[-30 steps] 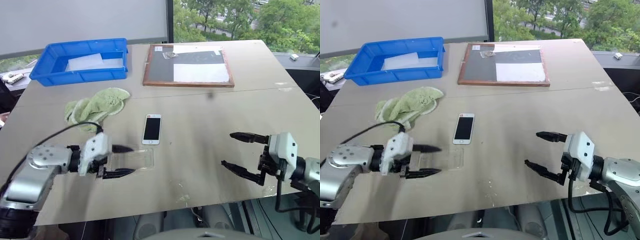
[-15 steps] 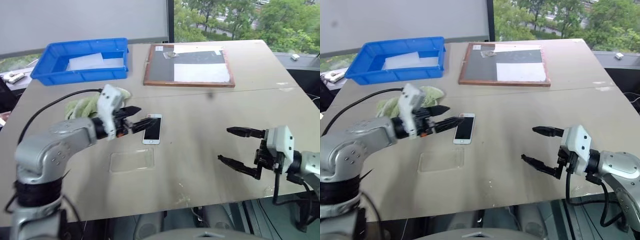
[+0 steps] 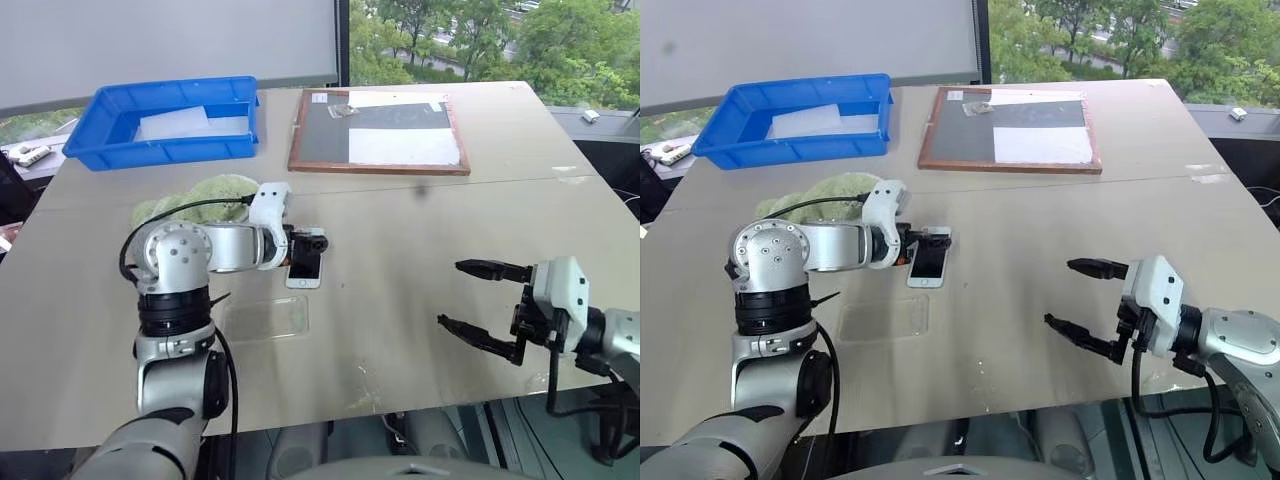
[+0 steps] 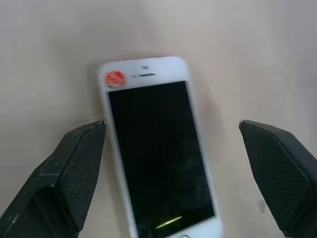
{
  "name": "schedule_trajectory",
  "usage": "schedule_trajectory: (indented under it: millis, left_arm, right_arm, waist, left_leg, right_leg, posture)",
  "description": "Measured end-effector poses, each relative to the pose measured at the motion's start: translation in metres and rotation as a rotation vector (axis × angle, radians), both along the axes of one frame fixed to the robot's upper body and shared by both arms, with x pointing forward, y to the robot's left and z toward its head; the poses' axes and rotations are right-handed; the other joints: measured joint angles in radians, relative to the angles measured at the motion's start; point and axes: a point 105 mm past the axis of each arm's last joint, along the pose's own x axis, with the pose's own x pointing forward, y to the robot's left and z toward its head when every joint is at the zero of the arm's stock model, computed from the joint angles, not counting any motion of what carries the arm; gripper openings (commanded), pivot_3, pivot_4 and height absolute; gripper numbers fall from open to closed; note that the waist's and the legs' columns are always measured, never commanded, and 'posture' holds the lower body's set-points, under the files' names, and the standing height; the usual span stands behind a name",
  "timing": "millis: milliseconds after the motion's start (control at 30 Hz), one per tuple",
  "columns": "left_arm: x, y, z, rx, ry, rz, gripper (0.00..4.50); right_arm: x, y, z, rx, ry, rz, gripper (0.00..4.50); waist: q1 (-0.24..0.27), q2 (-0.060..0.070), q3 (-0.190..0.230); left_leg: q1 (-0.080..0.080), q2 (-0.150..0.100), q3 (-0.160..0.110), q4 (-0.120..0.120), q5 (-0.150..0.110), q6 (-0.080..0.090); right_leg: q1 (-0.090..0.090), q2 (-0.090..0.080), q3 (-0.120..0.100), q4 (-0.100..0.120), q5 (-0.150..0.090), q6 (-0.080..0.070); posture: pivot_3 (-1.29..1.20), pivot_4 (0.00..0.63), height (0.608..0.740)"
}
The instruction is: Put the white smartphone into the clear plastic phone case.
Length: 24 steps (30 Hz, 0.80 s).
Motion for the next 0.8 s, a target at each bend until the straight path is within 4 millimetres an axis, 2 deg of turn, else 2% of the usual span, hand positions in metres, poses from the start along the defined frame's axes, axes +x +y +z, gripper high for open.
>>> schedule_trajectory:
  millis: [100,200,267,533,800]
  left_arm:
    - [0.001,-0.006,0.004,0.076,-0.011,-0.04,4.44]
    - [0.003,0.001,0.018,0.182,-0.06,-0.066,4.44]
    - [0.004,0.001,0.02,0.186,-0.066,-0.055,4.44]
    - [0.002,-0.007,-0.003,0.183,0.051,-0.04,4.44]
    - [0.001,-0.01,-0.009,0.24,0.068,-0.031,4.44]
  right_arm:
    - [-0.001,-0.002,-0.001,0.0,0.003,-0.016,4.5]
    - [-0.004,-0.003,-0.001,-0.002,0.002,-0.034,4.5]
    - [-0.005,-0.003,-0.001,-0.002,0.002,-0.038,4.5]
    - [-0.005,-0.003,0.0,-0.001,-0.003,-0.047,4.5]
    - [-0.005,-0.003,0.0,0.003,0.004,-0.041,4.5]
  waist:
    - [-0.001,0.0,0.0]
    - [-0.005,0.0,0.0]
    - [-0.004,0.0,0.0]
    - [-0.001,0.0,0.0]
    - [-0.003,0.003,-0.002]
  left_leg:
    - [-0.001,0.0,0.0,0.0,0.0,0.0]
    - [0.0,0.0,0.001,-0.001,0.0,0.0]
    - [0.0,0.0,0.001,-0.001,0.0,0.0]
    - [-0.001,0.0,0.001,-0.001,0.0,0.0]
    - [0.001,-0.001,0.002,-0.001,0.0,0.0]
  right_leg:
    - [0.0,0.0,0.0,0.0,0.001,-0.001]
    - [-0.001,0.0,0.001,0.0,0.001,-0.001]
    - [-0.001,0.0,0.001,0.0,0.0,-0.001]
    - [-0.001,0.0,0.001,0.0,0.001,-0.001]
    - [0.0,-0.001,0.002,0.0,0.0,-0.001]
  posture:
    - [0.0,0.15,0.74]
    - [0.0,0.15,0.74]
    - [0.0,0.15,0.74]
    - [0.0,0.15,0.74]
    - [0.0,0.15,0.74]
